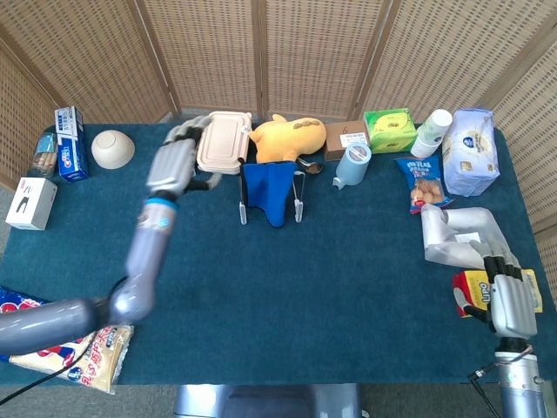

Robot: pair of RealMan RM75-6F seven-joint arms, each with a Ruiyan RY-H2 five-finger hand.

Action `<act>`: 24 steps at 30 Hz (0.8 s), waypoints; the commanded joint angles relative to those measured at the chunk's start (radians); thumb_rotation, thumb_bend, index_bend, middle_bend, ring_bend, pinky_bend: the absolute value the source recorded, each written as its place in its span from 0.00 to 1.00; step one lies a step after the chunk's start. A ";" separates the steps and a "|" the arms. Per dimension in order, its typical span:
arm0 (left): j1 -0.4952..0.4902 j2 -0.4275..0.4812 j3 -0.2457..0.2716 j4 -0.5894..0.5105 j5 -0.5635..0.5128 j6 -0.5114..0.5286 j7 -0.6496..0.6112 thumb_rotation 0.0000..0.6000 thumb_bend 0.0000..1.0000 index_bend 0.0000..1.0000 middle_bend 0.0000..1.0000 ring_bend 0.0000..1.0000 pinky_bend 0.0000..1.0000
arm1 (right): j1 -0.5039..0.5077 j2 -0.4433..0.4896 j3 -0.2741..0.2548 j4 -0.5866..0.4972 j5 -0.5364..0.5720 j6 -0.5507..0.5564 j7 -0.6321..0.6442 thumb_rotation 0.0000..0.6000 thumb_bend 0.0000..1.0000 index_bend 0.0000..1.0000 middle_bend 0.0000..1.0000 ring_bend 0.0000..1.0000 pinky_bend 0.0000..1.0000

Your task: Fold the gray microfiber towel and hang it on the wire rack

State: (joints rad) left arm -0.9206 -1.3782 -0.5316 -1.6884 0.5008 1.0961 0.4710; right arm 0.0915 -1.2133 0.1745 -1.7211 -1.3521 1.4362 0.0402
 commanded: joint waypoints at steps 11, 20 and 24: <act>0.390 0.276 0.198 -0.305 0.344 0.100 -0.359 1.00 0.39 0.07 0.00 0.00 0.00 | 0.042 0.012 0.011 -0.042 0.002 -0.027 -0.071 1.00 0.28 0.12 0.05 0.00 0.00; 0.582 0.373 0.341 -0.364 0.602 0.166 -0.544 1.00 0.39 0.10 0.00 0.00 0.00 | 0.065 0.016 0.013 -0.065 0.017 -0.042 -0.131 1.00 0.27 0.09 0.03 0.00 0.00; 0.651 0.388 0.398 -0.356 0.703 0.218 -0.587 1.00 0.39 0.12 0.01 0.00 0.00 | 0.074 0.013 0.014 -0.075 0.022 -0.041 -0.168 1.00 0.28 0.07 0.02 0.00 0.00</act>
State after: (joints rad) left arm -0.3080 -1.0102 -0.1758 -2.0416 1.1482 1.2765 -0.0797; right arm 0.1617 -1.1992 0.1883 -1.7916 -1.3321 1.3956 -0.1200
